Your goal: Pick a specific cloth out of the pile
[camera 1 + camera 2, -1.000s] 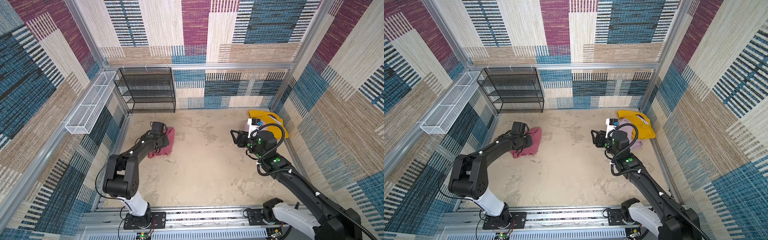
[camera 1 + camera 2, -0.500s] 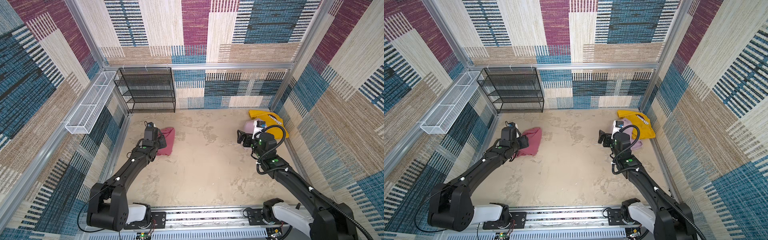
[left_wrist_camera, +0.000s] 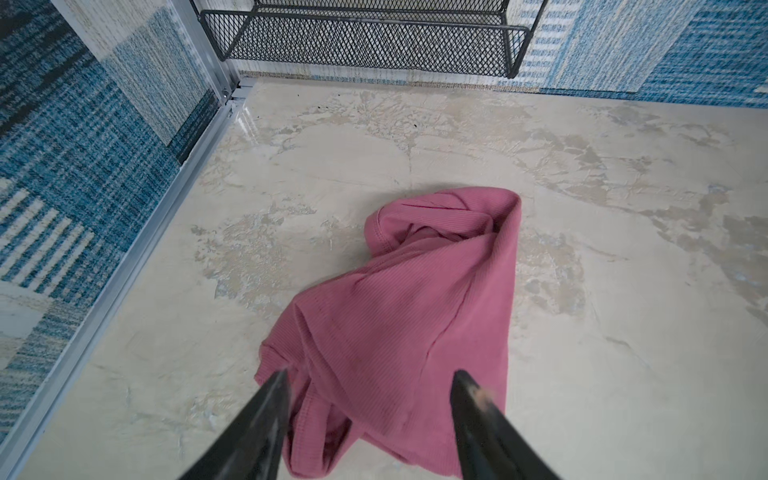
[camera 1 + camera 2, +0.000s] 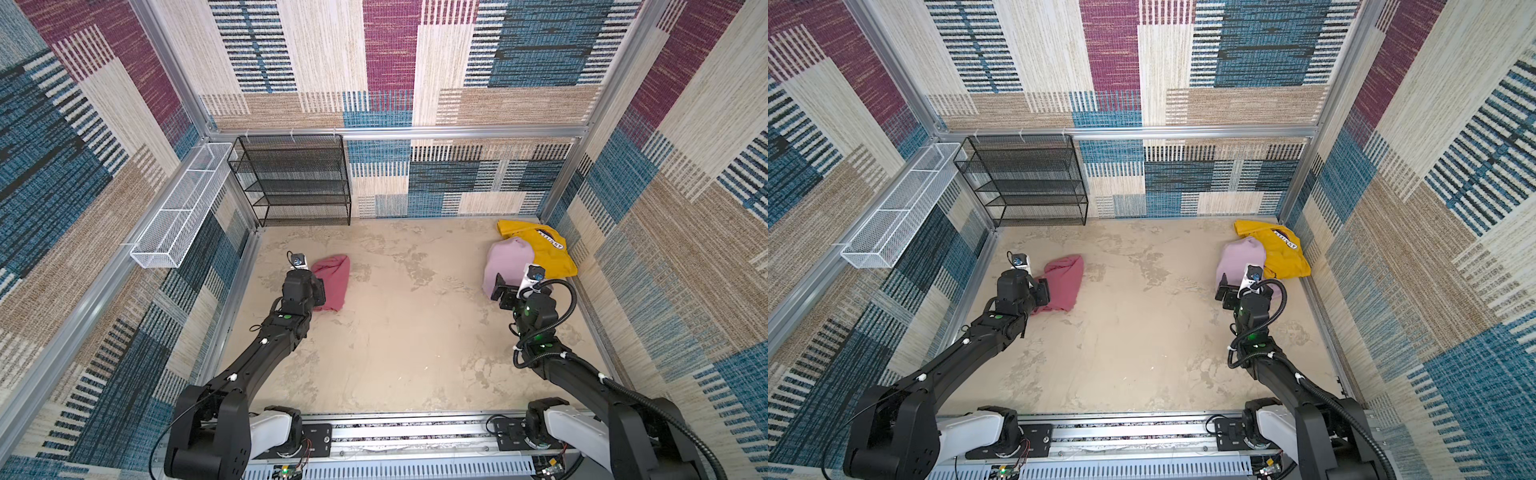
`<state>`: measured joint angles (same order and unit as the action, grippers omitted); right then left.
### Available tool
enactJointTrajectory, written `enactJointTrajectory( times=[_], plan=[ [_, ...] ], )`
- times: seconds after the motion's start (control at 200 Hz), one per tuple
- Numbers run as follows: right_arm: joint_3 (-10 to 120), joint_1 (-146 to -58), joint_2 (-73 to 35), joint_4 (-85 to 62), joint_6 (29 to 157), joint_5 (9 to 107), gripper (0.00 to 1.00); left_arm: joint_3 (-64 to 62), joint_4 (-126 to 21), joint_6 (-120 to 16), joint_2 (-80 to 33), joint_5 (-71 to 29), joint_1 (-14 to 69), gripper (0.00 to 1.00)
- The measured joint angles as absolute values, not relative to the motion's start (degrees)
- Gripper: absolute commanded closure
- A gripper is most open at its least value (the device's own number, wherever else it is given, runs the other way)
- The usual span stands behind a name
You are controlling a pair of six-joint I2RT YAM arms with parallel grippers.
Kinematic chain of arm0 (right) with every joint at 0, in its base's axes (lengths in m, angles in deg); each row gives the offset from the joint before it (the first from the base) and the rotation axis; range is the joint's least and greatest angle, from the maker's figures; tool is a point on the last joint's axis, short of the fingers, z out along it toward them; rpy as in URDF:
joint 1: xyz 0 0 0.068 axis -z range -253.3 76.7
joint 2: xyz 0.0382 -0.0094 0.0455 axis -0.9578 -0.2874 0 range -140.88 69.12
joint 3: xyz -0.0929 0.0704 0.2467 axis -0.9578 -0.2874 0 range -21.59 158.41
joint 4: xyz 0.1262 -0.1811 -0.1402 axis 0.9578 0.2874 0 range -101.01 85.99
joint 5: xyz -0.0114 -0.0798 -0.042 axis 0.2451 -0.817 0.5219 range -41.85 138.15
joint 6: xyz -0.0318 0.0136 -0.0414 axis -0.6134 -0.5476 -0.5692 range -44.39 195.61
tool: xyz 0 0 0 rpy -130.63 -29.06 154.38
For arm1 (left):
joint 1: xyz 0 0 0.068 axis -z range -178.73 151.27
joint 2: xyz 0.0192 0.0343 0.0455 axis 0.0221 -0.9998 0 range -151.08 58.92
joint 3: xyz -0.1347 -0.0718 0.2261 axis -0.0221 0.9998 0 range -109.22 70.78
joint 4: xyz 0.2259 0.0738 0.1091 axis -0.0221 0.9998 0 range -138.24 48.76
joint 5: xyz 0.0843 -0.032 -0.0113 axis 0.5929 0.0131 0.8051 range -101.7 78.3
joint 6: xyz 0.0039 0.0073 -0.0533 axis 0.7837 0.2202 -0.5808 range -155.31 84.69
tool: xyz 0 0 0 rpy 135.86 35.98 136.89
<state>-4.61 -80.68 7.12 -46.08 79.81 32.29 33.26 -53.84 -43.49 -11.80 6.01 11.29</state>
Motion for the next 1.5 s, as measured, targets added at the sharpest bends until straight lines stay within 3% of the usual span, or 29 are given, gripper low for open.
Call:
enactJointTrajectory(
  times=[0.776, 1.137, 1.502],
  plan=[
    [-12.0, -79.1, -14.2, -80.7, 73.5, 30.6, 0.0, 43.3, -83.3, -30.6, -25.6, 5.6, 8.4, 0.34],
    [-10.7, -74.8, -18.9, -84.5, 74.3, 39.3, 0.0, 46.2, -91.1, -33.1, -28.9, -3.0, 1.7, 0.33],
    [-10.4, -74.3, -18.9, -84.6, 75.0, 41.1, 0.0, 46.1, -92.3, -34.3, -29.2, -6.1, 0.7, 0.32]
  ],
)
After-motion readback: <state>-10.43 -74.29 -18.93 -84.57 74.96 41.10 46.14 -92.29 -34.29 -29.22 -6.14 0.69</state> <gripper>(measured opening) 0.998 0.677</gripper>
